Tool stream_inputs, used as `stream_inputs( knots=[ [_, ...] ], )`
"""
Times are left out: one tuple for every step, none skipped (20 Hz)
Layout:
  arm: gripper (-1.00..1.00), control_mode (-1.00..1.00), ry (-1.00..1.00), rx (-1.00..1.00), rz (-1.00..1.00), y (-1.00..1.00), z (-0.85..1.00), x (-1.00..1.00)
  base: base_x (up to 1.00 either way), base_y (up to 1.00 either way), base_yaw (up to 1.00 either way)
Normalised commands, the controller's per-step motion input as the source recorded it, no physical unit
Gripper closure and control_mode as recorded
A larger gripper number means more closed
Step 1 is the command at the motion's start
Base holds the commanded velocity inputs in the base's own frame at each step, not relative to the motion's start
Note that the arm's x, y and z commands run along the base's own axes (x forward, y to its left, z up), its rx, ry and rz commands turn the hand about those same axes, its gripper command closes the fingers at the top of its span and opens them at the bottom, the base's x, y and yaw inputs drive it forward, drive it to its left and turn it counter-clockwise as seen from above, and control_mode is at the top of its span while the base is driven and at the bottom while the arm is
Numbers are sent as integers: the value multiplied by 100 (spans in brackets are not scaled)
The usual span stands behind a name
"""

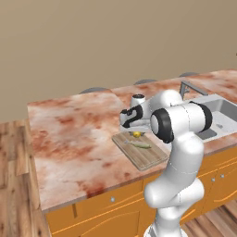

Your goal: Retrieve a lemon from the fridge and place it on the cutting board with the fish.

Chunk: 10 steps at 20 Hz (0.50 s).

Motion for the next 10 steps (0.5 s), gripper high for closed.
stream_inputs(
  knots=[
    [100,-100,0,0,-7,4,0,0,0,0,0],
    [100,-100,0,0,-6,4,0,0,0,0,0],
    [100,-100,0,0,-6,4,0,0,0,0,0],
    [100,-100,0,0,-6,4,0,0,0,0,0],
    [100,-100,0,0,-7,1,0,0,0,0,0],
    [100,-100,0,0,-8,1,0,0,0,0,0],
    [100,-100,0,0,-7,3,0,0,0,0,0],
    [100,-100,0,0,-7,2,0,0,0,0,0],
    [100,-100,0,0,-7,2,0,0,0,0,0],
    [100,-100,0,0,-7,1,0,0,0,0,0]
  ],
)
